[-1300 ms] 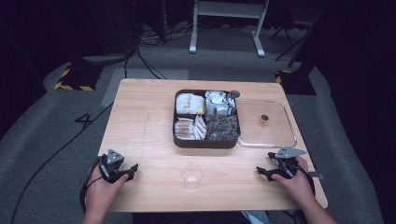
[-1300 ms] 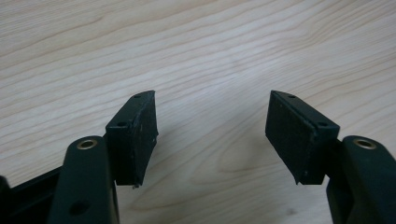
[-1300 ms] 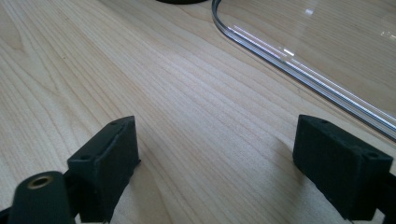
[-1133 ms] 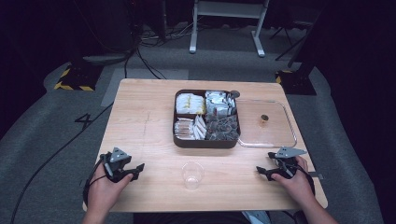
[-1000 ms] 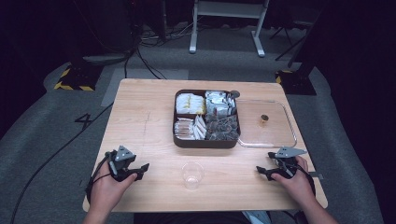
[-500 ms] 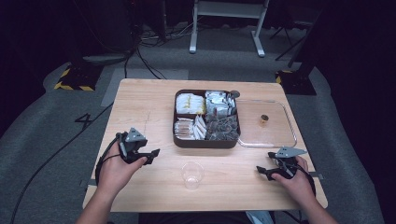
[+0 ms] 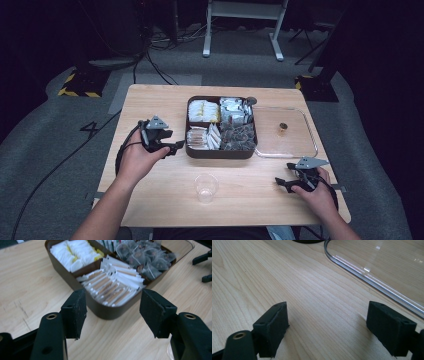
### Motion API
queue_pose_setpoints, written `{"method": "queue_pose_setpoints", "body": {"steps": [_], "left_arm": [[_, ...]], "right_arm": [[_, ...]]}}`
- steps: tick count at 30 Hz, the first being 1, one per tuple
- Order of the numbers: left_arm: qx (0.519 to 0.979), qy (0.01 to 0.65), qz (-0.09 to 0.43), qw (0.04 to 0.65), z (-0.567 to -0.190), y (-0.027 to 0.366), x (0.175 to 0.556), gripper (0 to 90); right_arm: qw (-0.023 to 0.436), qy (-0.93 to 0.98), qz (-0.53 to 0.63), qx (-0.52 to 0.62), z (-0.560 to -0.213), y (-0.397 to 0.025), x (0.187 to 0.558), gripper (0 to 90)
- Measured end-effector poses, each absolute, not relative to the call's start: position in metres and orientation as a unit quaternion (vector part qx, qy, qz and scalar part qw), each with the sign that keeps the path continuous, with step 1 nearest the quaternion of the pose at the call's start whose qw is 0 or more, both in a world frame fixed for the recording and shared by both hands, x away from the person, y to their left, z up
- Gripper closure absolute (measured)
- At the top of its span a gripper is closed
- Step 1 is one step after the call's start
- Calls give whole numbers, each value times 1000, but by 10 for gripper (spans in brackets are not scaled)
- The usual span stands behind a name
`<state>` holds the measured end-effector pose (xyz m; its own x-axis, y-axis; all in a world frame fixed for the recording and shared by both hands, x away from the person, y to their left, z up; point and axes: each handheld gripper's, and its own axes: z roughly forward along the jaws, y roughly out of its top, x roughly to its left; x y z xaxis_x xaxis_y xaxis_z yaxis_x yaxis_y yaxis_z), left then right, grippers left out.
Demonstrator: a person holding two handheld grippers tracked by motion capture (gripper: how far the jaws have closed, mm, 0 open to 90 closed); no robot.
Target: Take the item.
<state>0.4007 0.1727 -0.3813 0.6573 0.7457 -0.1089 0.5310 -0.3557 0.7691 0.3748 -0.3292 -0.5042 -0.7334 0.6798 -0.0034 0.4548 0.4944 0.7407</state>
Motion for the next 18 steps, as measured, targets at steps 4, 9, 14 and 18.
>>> {"method": "queue_pose_setpoints", "body": {"steps": [4, 9, 14, 18], "left_arm": [[812, 385, 138, 417, -374, 165, 414, 398], [815, 378, 133, 419, -369, 154, 431, 410], [809, 380, 125, 430, -369, 146, 449, 412], [805, 384, 127, 435, -369, 137, 464, 395]], "right_arm": [[149, 851, 377, 333, -504, -329, 375, 179], [149, 851, 377, 333, -504, -329, 375, 179], [149, 851, 377, 333, -504, -329, 375, 179], [149, 851, 377, 333, -504, -329, 375, 180]]}}
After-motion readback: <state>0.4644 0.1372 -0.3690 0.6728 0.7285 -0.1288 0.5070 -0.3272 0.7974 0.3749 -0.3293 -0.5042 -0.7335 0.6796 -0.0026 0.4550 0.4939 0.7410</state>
